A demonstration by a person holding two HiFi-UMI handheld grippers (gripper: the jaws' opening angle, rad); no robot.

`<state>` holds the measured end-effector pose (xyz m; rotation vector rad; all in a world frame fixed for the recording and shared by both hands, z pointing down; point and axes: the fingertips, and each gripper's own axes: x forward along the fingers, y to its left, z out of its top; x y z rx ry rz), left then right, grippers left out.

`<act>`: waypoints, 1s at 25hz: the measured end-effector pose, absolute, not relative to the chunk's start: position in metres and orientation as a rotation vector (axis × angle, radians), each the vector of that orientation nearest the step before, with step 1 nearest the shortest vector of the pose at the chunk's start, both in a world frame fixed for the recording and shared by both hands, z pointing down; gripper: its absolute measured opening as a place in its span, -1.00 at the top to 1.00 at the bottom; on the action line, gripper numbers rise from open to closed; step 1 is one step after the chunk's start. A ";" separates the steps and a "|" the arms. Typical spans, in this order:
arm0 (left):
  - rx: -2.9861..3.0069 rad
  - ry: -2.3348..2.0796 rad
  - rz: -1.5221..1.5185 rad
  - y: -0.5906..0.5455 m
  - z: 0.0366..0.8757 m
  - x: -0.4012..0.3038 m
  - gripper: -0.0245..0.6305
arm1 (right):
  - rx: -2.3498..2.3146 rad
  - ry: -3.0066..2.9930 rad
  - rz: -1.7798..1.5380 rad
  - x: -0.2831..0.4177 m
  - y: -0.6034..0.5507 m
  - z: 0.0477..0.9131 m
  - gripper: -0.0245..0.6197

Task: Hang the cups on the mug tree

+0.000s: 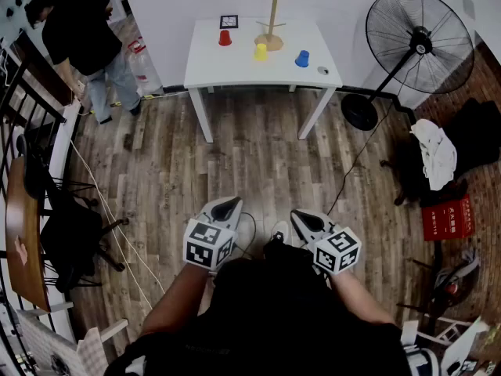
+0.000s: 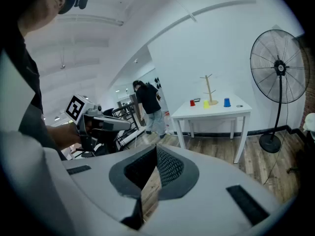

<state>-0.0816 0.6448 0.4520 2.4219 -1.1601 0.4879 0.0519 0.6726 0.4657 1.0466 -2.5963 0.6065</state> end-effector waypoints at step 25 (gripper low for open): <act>2.403 -1.188 0.509 0.482 0.445 -0.002 0.88 | 0.999 -2.644 0.488 0.118 0.494 0.450 0.90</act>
